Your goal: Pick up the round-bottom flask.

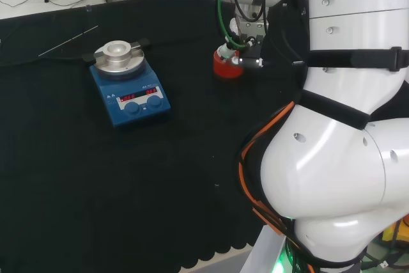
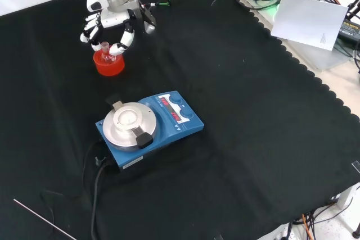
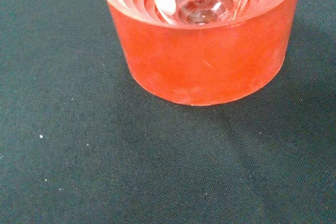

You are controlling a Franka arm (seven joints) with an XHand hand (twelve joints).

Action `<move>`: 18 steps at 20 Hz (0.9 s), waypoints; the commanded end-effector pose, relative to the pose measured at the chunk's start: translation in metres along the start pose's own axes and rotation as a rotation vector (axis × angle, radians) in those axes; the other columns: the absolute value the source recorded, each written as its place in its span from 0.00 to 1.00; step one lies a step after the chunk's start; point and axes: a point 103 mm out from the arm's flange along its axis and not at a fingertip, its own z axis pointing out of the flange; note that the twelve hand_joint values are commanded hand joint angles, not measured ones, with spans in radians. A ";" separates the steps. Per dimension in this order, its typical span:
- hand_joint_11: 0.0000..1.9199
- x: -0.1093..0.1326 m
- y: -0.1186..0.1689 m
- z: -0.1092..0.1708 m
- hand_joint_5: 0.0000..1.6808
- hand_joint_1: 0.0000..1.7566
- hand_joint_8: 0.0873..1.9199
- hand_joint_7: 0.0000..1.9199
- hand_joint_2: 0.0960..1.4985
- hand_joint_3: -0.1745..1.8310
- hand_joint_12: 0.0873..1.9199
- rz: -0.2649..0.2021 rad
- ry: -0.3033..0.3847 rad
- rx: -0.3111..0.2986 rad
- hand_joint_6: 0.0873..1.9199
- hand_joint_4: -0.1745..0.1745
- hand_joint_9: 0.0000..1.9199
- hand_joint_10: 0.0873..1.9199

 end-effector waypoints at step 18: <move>0.00 -0.002 -0.005 0.003 0.36 0.56 0.31 0.09 0.46 0.44 0.66 0.009 -0.031 -0.012 0.43 0.31 0.14 0.33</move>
